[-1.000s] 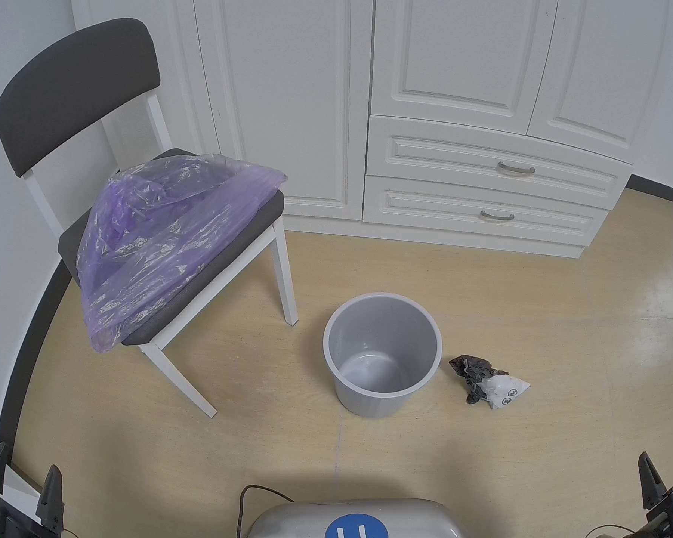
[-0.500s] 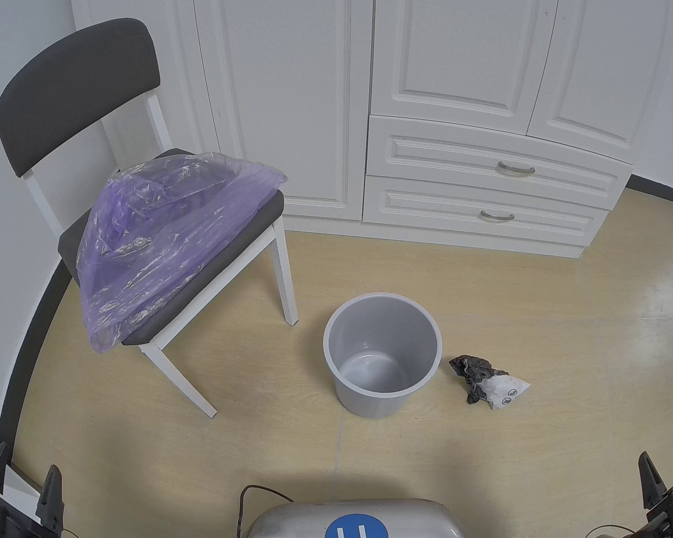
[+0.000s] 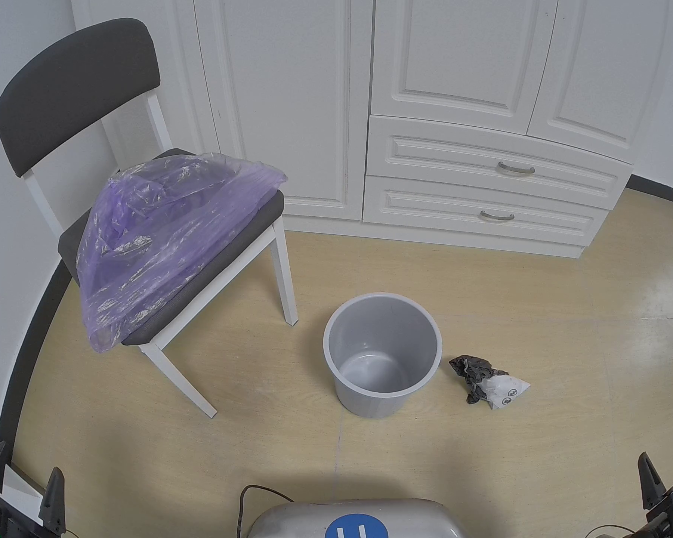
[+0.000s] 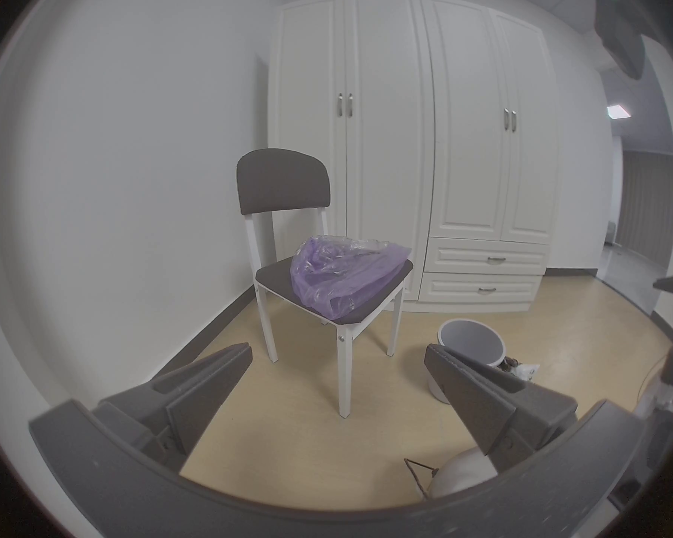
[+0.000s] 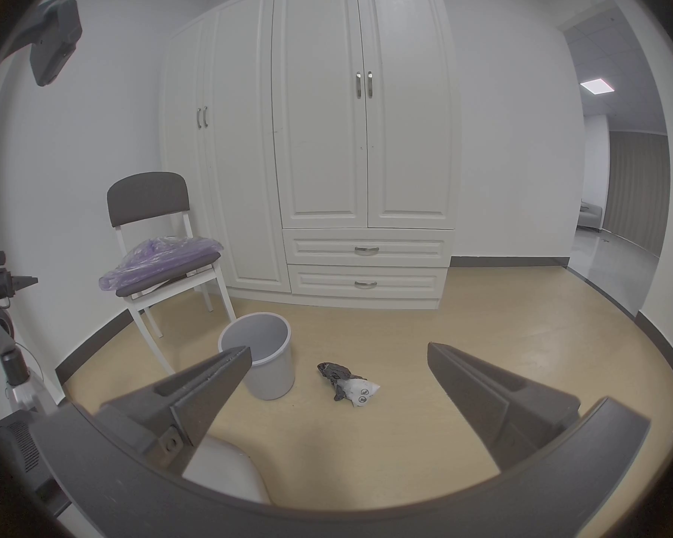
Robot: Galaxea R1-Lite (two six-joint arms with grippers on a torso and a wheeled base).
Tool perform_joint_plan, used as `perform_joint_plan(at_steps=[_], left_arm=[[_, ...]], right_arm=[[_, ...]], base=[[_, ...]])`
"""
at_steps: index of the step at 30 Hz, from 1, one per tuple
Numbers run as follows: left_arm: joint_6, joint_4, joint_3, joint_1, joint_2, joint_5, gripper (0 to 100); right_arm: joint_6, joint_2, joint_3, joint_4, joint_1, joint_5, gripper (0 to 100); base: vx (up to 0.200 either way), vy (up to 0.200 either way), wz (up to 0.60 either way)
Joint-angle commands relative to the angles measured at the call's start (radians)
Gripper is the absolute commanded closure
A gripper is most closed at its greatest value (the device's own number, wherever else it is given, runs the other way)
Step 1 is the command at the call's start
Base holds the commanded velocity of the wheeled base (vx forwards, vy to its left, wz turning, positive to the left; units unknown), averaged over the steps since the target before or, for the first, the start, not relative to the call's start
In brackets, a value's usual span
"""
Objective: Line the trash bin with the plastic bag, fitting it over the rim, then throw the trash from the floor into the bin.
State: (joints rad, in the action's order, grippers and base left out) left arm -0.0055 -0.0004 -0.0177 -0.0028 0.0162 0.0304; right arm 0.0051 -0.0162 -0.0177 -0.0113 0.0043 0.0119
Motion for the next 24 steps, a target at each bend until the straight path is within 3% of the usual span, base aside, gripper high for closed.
perform_joint_plan(at_steps=[1,14,20,24], left_arm=[[0.035,0.000,0.018,0.001,-0.016,-0.033,0],[0.068,-0.007,0.018,0.003,-0.016,-0.049,0],[0.068,-0.007,0.018,0.003,-0.016,-0.052,0],[0.035,-0.013,0.018,0.003,-0.016,-0.043,0]], right_arm=[[-0.025,0.016,0.016,0.001,-0.003,0.002,0],[-0.088,0.016,0.016,-0.003,-0.001,0.016,0],[-0.086,0.016,0.015,-0.003,-0.001,0.017,0],[-0.034,0.016,0.018,0.014,-0.001,0.010,0]], base=[[0.000,0.000,0.00],[0.000,0.000,0.00],[0.000,0.000,0.00],[0.000,0.000,0.00]])
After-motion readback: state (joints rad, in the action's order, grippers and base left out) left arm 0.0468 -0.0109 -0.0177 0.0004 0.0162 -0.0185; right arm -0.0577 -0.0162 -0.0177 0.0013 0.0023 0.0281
